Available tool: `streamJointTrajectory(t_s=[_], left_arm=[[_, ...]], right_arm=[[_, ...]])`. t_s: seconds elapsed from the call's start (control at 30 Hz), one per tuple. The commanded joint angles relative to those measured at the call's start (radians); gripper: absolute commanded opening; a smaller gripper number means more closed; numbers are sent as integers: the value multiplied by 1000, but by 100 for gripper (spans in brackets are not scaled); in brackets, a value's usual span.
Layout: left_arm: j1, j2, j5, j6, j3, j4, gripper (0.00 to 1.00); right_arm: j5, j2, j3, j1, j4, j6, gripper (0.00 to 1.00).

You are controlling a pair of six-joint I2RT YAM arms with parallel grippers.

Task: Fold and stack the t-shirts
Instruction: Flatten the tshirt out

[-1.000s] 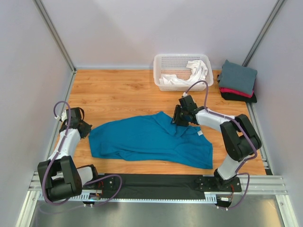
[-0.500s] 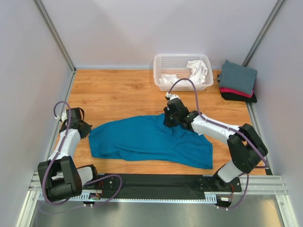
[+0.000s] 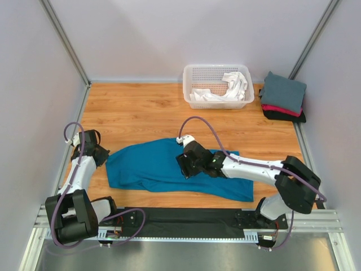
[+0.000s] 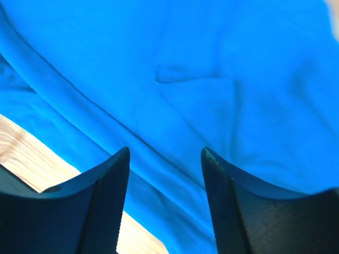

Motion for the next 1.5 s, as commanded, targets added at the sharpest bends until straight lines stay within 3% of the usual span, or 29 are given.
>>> streamJointTrajectory(t_s=[0.0, 0.2, 0.37, 0.5, 1.1, 1.47], left_arm=[[3, -23, 3, 8, -5, 34, 0], [3, -20, 6, 6, -11, 38, 0], [3, -23, 8, 8, -8, 37, 0], [3, -26, 9, 11, -8, 32, 0], [3, -20, 6, 11, -8, 38, 0], [3, -26, 9, 11, -9, 38, 0]], right_arm=[[67, -139, -1, -14, -36, -8, 62], [71, -132, 1, -83, -20, -13, 65], [-53, 12, 38, -119, 75, -103, 61], [-56, 116, 99, -133, 60, -119, 55], [-82, 207, 150, -153, 79, -103, 46], [-76, 201, 142, -196, 72, -97, 47]])
